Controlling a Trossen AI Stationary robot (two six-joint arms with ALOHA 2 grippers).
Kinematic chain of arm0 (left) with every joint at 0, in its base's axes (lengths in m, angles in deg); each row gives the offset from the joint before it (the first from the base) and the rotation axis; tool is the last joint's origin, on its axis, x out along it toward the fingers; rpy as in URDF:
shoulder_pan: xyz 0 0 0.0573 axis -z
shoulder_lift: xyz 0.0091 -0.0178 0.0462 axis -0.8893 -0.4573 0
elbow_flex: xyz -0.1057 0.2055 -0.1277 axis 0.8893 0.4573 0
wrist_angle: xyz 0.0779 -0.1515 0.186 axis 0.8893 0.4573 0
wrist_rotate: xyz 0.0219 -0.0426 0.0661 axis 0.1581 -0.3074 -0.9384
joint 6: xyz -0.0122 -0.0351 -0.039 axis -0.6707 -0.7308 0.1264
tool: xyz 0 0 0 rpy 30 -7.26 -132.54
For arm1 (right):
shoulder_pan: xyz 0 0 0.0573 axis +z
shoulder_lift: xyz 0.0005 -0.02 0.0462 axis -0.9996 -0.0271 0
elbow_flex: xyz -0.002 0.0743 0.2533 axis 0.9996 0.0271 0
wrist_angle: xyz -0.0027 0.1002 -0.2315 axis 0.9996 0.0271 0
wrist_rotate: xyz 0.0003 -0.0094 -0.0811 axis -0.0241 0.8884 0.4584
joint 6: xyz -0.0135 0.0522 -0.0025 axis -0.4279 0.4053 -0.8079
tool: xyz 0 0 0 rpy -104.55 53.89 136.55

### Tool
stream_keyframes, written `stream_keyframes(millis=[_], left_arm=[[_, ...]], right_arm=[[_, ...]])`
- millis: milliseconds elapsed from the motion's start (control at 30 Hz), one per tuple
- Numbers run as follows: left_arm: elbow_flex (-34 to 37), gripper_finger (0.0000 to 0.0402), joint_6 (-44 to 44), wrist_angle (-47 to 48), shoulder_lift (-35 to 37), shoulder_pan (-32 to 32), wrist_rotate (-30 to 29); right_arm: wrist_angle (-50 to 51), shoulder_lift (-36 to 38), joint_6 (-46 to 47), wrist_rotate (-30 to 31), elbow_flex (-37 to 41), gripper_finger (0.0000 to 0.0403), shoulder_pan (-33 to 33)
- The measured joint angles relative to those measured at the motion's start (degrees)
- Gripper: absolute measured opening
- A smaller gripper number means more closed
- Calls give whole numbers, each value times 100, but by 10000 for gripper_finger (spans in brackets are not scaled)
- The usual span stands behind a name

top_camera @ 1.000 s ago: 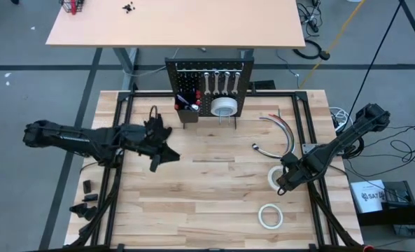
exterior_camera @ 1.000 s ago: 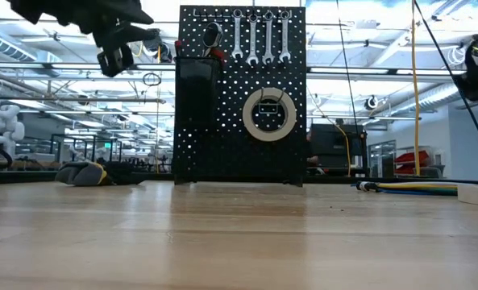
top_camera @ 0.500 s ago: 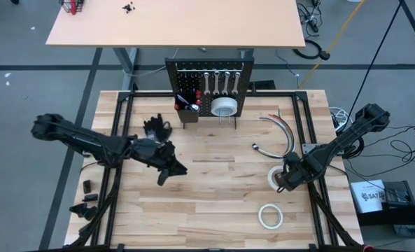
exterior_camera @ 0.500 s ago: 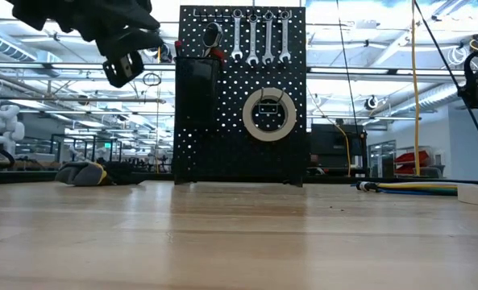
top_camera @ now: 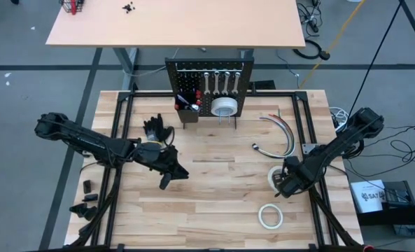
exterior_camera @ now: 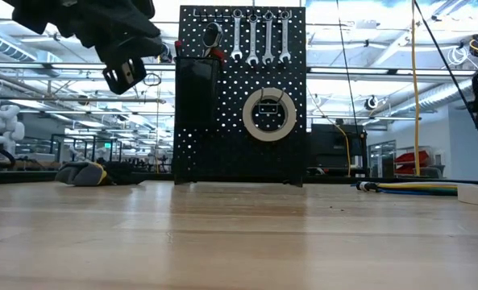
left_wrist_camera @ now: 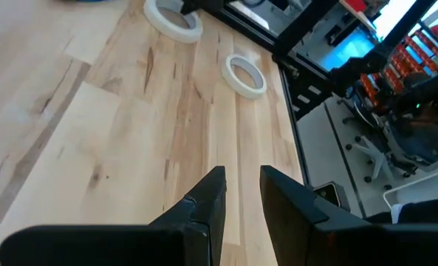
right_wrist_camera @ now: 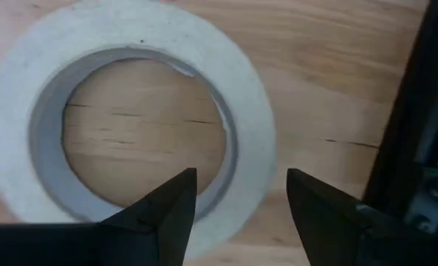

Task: Hang tools onto peg board
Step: Hang the white tape on the peg board

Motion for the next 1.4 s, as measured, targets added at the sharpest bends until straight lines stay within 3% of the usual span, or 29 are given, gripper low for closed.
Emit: stream_keyframes(millis=[233, 300, 433, 467, 667, 867, 1000, 1167, 1400], left_arm=[[-2, 87, 0, -234, 0, 0, -67], [-2, 87, -2, -288, -2, 0, -144], [-2, 87, -39, -595, 0, 0, -215], [-2, 87, -131, -690, -2, 0, -221], [-2, 87, -840, -1547, -95, 29, -301], [-2, 87, -1944, -2012, -687, 192, -625], [-6, 87, -1950, -3125, -1137, 396, -694], [-274, 94, -2443, -3591, -1560, 520, -1009], [-538, 156, -3568, -3588, -1958, 525, -1029]], right_arm=[[-592, -725, -97, 42, -22, 188, -4], [-749, -837, -131, 73, -28, 160, -4], [-722, -944, -190, 214, -237, 68, -4], [-679, -952, -238, 301, -327, 63, -4], [-850, -827, -473, 1575, -964, 63, -52], [-814, -825, -1303, 3467, -1855, 63, -54], [-860, -841, -2062, 4378, -2445, 63, -134], [-1018, -845, -3121, 4402, -2994, 63, -371], [-1547, -841, -4109, 4092, -3246, 63, -636]])
